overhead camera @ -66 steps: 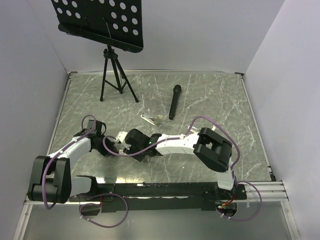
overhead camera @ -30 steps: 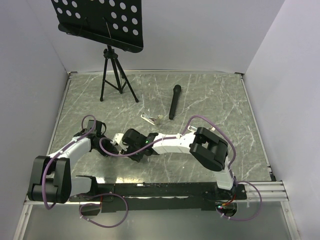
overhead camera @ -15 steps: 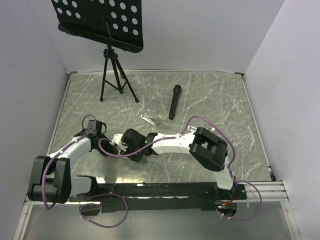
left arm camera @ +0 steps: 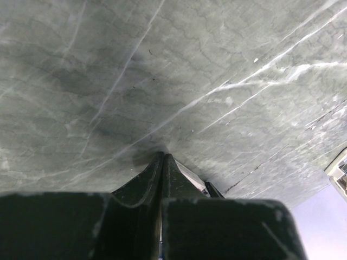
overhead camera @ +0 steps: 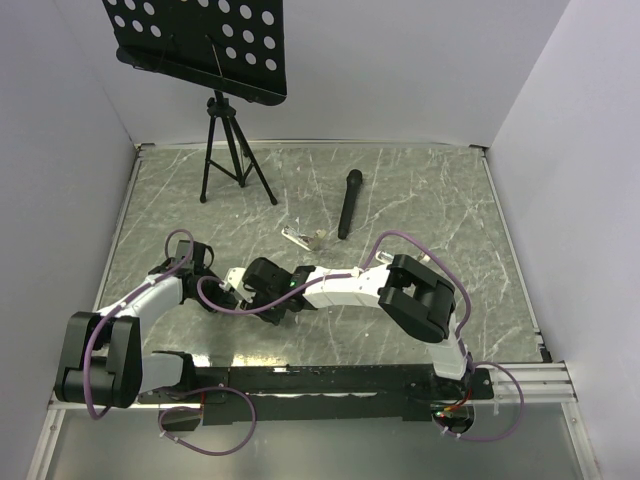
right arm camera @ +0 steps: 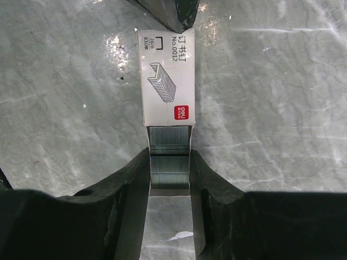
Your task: Unload the staples from the stapler
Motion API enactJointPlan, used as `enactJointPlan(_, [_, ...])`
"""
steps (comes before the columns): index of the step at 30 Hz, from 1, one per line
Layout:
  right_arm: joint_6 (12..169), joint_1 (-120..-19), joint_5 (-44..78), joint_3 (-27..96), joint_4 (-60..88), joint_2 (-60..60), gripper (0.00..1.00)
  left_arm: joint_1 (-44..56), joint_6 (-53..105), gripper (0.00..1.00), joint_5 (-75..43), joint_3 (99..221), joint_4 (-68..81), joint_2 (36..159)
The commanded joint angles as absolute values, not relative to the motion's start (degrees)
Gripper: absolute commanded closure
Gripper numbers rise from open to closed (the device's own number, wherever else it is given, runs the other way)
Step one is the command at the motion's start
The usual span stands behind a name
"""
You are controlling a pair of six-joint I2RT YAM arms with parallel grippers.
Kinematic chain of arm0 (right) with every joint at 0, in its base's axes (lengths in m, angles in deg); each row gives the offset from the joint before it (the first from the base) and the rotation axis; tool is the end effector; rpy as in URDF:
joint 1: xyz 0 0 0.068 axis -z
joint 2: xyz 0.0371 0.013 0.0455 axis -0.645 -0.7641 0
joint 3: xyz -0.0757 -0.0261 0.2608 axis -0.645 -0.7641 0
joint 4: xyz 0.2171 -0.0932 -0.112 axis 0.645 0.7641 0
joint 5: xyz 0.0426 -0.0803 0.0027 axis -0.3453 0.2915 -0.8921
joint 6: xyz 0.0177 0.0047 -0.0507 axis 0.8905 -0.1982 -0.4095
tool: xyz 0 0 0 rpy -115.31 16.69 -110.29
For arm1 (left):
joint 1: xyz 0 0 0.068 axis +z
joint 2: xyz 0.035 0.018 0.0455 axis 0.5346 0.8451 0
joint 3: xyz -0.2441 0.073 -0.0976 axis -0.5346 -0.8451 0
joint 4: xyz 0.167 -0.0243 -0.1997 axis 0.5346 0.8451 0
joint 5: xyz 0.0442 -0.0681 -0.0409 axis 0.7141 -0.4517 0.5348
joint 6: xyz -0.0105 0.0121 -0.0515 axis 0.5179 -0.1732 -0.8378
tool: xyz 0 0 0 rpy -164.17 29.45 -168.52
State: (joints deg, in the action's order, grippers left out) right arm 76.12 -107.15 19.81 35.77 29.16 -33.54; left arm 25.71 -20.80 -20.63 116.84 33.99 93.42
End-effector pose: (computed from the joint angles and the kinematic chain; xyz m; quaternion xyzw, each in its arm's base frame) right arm 0.1631 0.3922 0.1621 -0.5867 0.7468 0.1912 0.2482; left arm 0.1959 -0.0309 0.1413 -0.4054 0.8876 -0.1953 0.0981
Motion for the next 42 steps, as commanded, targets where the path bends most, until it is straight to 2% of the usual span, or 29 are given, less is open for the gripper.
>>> enactJointPlan(1, [76.09, -107.49, 22.80, 37.46, 26.09, -34.86, 0.62, 24.85, -21.63, 0.95, -20.07, 115.31, 33.56, 94.12])
enactJointPlan(21, [75.48, -107.67, 18.69, 34.73, 22.49, -32.75, 0.62, 23.27, -22.77, 0.95, -20.33, 115.13, 32.07, 95.44])
enactJointPlan(31, [77.85, -107.41, 26.50, 34.91, 22.31, -33.54, 0.63, 22.91, -23.47, 0.96, -20.24, 114.52, 32.16, 95.18])
enactJointPlan(39, [78.38, -107.14, 26.34, 32.36, 20.56, -31.70, 0.63, 22.91, -23.65, 0.96, -19.19, 114.78, 32.95, 93.59])
enactJointPlan(42, [77.77, -107.14, 25.37, 32.27, 20.99, -31.52, 0.60, 22.74, -23.30, 0.96, -19.80, 114.87, 32.16, 94.21])
